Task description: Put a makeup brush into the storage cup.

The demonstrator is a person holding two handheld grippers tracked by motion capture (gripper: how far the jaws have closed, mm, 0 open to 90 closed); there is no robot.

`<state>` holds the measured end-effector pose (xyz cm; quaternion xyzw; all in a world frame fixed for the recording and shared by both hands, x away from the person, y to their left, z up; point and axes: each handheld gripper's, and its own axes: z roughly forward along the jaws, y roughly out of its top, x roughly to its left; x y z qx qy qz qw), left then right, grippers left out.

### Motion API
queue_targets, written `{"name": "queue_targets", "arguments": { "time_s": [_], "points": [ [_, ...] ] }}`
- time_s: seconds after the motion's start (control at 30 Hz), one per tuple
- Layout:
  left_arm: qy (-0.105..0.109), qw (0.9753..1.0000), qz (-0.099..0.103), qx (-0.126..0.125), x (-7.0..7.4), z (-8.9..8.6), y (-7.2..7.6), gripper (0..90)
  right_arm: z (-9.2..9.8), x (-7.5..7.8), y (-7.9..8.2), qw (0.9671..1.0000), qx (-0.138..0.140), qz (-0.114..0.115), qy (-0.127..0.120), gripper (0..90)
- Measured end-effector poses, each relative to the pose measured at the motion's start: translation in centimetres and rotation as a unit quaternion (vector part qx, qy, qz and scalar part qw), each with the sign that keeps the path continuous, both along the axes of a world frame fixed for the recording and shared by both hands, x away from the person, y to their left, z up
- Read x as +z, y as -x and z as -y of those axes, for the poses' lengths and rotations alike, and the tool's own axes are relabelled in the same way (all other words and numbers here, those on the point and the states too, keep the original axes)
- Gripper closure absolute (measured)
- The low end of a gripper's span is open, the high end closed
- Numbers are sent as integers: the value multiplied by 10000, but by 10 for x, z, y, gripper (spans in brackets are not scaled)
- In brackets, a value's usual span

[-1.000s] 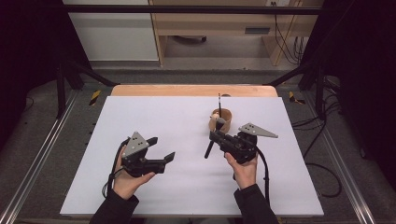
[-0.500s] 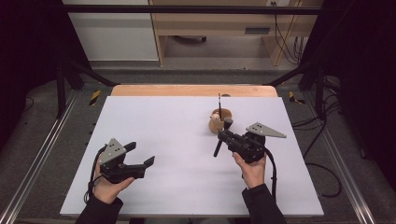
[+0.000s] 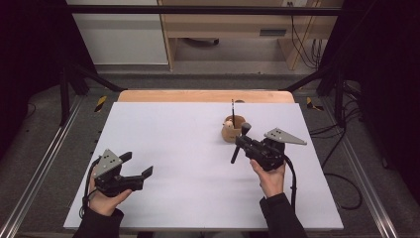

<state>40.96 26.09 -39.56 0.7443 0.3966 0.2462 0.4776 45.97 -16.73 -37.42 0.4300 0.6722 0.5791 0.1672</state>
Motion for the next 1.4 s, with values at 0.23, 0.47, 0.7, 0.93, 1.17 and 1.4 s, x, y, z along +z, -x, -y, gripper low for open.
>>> {"name": "queue_targets", "arguments": {
  "time_s": [0.23, 0.47, 0.7, 0.93, 1.17, 1.4],
  "points": [
    [-15, 10000, -24, 94, -5, -10, 1, 107, 3, 3, -9, 9998, -137, 44, 124, 774],
    [10, 9999, 2, 102, -7, -16, 1, 104, 7, 8, -18, 9993, -297, 87, 224, 774],
    [1, 9999, -1, 140, -9, -18, 0, 103, 11, 13, -32, 9980, -509, 137, 339, 774],
    [17, 9999, -8, 141, -8, -18, 0, 104, 11, 14, -47, 9968, -644, 156, 451, 774],
    [3, 9999, -29, 126, -9, -18, -1, 103, 9, 14, -57, 9956, -763, 165, 515, 773],
    [-12, 9999, -39, 105, -10, -18, -2, 100, 6, 20, -71, 9943, -900, 207, 535, 773]
  ]
}}
